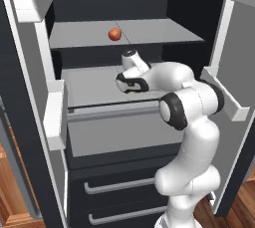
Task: Place the cold items (peach and lemon wedge) from the fridge in one tupperware on the dining counter. Place the warm items (kebab skewer and hot dog) in the stove area in another tupperware.
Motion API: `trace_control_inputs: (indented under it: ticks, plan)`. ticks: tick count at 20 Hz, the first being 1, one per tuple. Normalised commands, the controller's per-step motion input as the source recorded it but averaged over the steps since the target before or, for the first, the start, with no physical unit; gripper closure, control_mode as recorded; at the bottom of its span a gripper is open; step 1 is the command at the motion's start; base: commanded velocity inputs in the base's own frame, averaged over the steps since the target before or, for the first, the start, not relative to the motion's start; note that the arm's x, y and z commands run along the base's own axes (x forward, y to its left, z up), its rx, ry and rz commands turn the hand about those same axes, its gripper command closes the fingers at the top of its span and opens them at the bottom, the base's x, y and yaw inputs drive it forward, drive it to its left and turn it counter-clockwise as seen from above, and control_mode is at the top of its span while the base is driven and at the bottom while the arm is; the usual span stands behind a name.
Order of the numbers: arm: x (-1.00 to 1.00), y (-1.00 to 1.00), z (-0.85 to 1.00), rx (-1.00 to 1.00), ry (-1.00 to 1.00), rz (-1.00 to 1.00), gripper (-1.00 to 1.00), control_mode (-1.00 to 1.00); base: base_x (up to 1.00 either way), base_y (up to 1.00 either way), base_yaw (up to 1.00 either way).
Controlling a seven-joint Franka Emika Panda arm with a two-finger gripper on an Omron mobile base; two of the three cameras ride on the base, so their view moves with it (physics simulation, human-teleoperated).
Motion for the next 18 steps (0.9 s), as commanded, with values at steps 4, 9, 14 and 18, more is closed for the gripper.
trace_control_inputs:
  ticks: [4, 9, 14, 18]
  plan:
    - [0.63, -0.11, -0.29, -0.01, 0.00, -0.01, -1.00, -1.00, 0.00, 0.00, 0.00]
    - [0.70, -0.08, -0.05, 0.00, 0.09, 0.00, -1.00, -1.00, 0.00, 0.00, 0.00]
    - [0.49, -0.05, -0.14, -0.04, 0.11, 0.00, -1.00, -1.00, 0.00, 0.00, 0.00]
    - [0.00, -0.29, -0.42, -0.10, 0.01, -0.03, -1.00, -1.00, 0.00, 0.00, 0.00]
